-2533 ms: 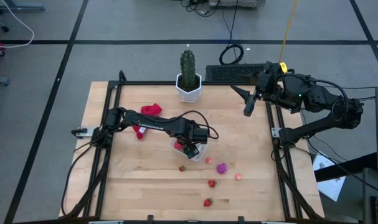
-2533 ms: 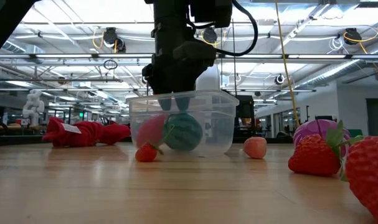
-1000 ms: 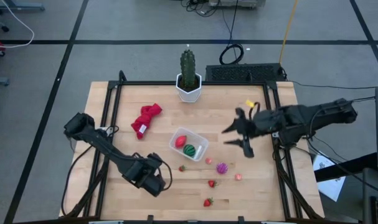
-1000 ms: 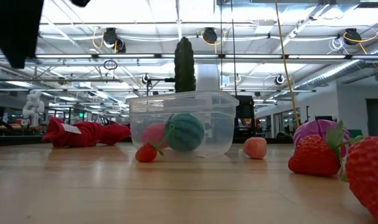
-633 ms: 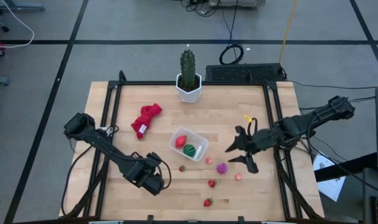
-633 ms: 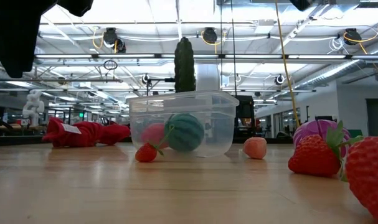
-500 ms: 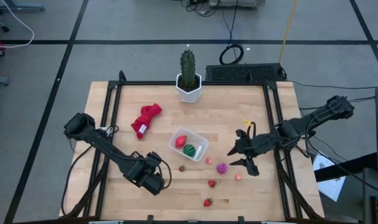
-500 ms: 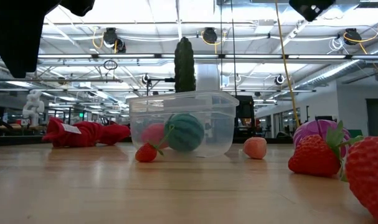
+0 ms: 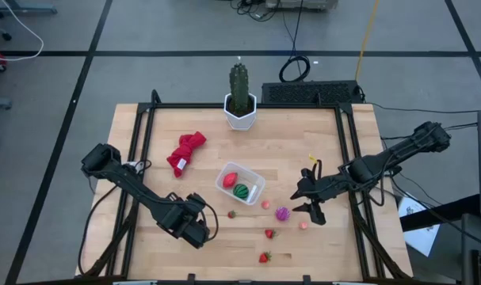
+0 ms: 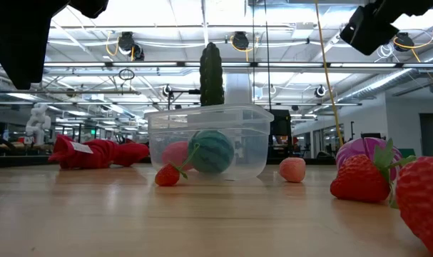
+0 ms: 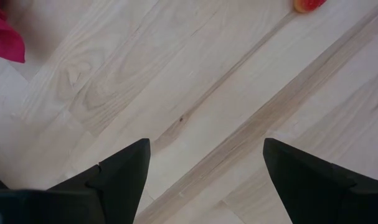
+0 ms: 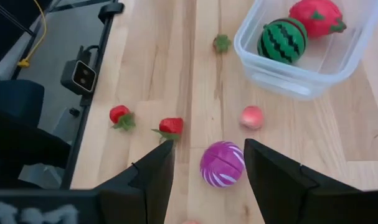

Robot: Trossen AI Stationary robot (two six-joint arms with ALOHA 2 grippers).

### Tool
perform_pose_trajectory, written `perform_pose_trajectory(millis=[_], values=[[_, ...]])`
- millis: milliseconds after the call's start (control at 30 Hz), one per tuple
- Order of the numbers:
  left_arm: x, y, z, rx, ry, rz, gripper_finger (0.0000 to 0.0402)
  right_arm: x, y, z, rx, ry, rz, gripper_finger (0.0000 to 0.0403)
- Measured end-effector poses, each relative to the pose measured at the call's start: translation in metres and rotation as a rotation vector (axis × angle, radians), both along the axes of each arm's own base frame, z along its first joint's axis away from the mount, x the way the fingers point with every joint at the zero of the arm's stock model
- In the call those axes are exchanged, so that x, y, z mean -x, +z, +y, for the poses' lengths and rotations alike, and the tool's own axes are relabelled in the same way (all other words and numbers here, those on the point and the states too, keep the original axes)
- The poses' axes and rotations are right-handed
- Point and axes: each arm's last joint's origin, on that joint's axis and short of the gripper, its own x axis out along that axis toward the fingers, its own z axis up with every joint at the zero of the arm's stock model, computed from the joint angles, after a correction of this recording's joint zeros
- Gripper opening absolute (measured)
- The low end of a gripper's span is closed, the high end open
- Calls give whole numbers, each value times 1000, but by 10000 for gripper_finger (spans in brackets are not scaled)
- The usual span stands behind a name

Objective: Pick and placing Produce into tupperware
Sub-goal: Put the purple onion into the transparent container

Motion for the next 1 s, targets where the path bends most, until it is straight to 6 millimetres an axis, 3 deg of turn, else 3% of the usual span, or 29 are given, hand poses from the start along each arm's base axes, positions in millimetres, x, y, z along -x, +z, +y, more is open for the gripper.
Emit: perform_pose_trajectory(millis=[133, 400, 500, 733, 1000], values=[[0, 0, 0, 0, 0, 0, 318, 0, -1, 0, 2, 1, 0, 223], [0, 0, 0, 0, 0, 0, 317, 0, -1, 0, 7, 8, -1, 342], [0, 0, 0, 0, 0, 0, 314, 1, -1, 0, -13, -5, 3, 368], [0, 0, 0, -3, -13, 5, 312, 3, -4, 2, -55, 111, 61, 379], [0, 0, 0, -4, -11, 5, 316, -11, -19, 8, -75, 110, 177, 380]])
